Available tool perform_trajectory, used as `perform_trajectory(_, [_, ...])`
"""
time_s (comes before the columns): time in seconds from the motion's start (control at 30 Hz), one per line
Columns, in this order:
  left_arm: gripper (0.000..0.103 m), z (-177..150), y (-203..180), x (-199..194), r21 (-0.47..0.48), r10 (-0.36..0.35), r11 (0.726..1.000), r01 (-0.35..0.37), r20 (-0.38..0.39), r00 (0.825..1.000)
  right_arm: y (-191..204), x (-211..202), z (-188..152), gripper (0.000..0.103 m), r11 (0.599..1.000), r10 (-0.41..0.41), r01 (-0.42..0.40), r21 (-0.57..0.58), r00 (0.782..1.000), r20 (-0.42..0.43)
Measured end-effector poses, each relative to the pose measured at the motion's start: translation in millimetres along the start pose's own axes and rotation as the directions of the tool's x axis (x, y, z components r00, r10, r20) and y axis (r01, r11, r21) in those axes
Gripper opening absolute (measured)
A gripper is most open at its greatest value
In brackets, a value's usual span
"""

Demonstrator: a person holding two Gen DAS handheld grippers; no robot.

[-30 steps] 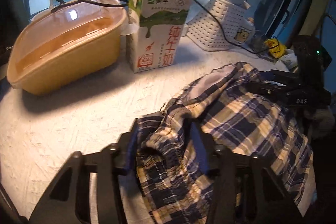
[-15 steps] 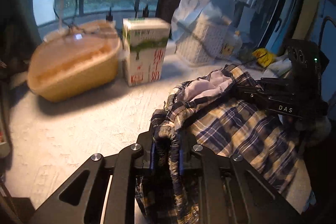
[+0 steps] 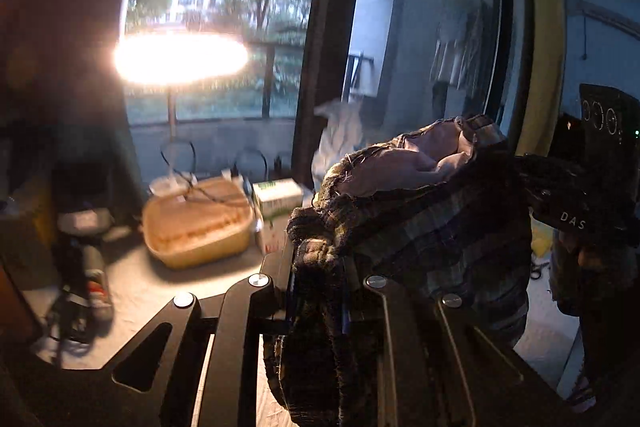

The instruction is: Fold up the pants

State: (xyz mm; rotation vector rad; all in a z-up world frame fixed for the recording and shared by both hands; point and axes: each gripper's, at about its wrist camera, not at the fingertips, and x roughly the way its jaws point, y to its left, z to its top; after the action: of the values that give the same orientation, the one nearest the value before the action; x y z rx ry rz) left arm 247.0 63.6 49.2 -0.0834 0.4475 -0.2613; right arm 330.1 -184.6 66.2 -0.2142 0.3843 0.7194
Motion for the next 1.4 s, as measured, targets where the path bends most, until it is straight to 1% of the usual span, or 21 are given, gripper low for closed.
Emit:
perform_trajectory(0.1, [0.014,8,-3,-30,0.014,0.026,1.000,-0.026,0.045,0.999,19,-21,17,0.016,1.000,0.004,-0.003,-0.022,0.998,0.055])
perform_trajectory(0.2, [0.014,13,-4,-69,0.026,0.061,0.998,-0.064,0.104,0.993,37,-40,29,0.016,0.999,0.014,-0.009,-0.044,0.995,0.098])
perform_trajectory(0.27, [0.014,15,-2,-86,0.027,0.081,0.996,-0.085,0.127,0.989,52,-49,36,0.016,0.998,0.031,-0.025,-0.055,0.992,0.122])
perform_trajectory(0.33, [0.014,15,2,-110,0.030,0.120,0.992,-0.126,0.161,0.980,68,-56,40,0.016,0.997,0.045,-0.036,-0.064,0.989,0.142])
perform_trajectory(0.43, [0.014,12,11,-135,0.040,0.176,0.982,-0.187,0.190,0.966,93,-65,48,0.016,0.995,0.085,-0.073,-0.074,0.982,0.170])
perform_trajectory(0.53, [0.014,9,23,-154,0.042,0.219,0.972,-0.231,0.196,0.956,117,-67,53,0.016,0.991,0.134,-0.125,-0.056,0.973,0.189])
perform_trajectory(0.67, [0.014,-1,42,-172,0.035,0.279,0.957,-0.289,0.167,0.945,147,-61,49,0.016,0.979,0.193,-0.201,0.029,0.965,0.180])
perform_trajectory(0.73, [0.014,-10,52,-173,0.030,0.304,0.950,-0.311,0.144,0.942,163,-60,44,0.016,0.972,0.214,-0.228,0.058,0.960,0.179])
perform_trajectory(0.83, [0.014,-23,73,-155,0.014,0.340,0.940,-0.342,0.064,0.938,178,-40,34,0.016,0.961,0.241,-0.256,0.106,0.961,0.138])
perform_trajectory(0.9, [0.014,-34,90,-139,0.008,0.359,0.933,-0.359,0.010,0.933,185,-9,26,0.016,0.959,0.247,-0.255,0.125,0.966,0.074])
perform_trajectory(0.97, [0.014,-50,117,-109,-0.023,0.352,0.934,-0.355,-0.083,0.932,184,30,14,0.016,0.955,0.257,-0.254,0.156,0.966,0.002])
perform_trajectory(1.0, [0.015,-59,131,-93,-0.043,0.345,0.934,-0.354,-0.134,0.929,183,57,7,0.016,0.951,0.265,-0.252,0.177,0.963,-0.049])
perform_trajectory(1.03, [0.015,-72,148,-69,-0.061,0.345,0.930,-0.362,-0.196,0.918,183,78,-1,0.016,0.950,0.268,-0.246,0.193,0.959,-0.095])
perform_trajectory(1.1, [0.019,-92,169,-39,-0.072,0.355,0.919,-0.388,-0.278,0.892,181,119,-19,0.018,0.944,0.280,-0.238,0.227,0.944,-0.177])
perform_trajectory(1.17, [0.022,-107,188,-20,-0.101,0.361,0.905,-0.413,-0.332,0.872,181,146,-31,0.028,0.949,0.266,-0.210,0.237,0.934,-0.237])
perform_trajectory(1.2, [0.031,-111,192,-17,-0.115,0.363,0.899,-0.422,-0.342,0.867,180,155,-35,0.040,0.951,0.256,-0.198,0.236,0.934,-0.249])
perform_trajectory(1.23, [0.042,-115,203,-12,-0.142,0.371,0.886,-0.441,-0.355,0.858,178,162,-39,0.052,0.953,0.249,-0.190,0.235,0.934,-0.256])
perform_trajectory(1.27, [0.048,-117,206,-12,-0.151,0.377,0.879,-0.452,-0.358,0.854,176,166,-40,0.055,0.954,0.246,-0.185,0.236,0.934,-0.259])
perform_trajectory(1.3, [0.058,-118,209,-12,-0.163,0.383,0.872,-0.461,-0.360,0.851,172,170,-42,0.057,0.955,0.238,-0.176,0.238,0.934,-0.265])
perform_trajectory(1.33, [0.066,-118,211,-12,-0.167,0.388,0.868,-0.467,-0.357,0.850,168,173,-44,0.058,0.957,0.229,-0.165,0.238,0.934,-0.274])
perform_trajectory(1.4, [0.073,-115,212,-14,-0.152,0.413,0.861,-0.486,-0.349,0.841,159,176,-47,0.058,0.960,0.212,-0.144,0.240,0.934,-0.289])
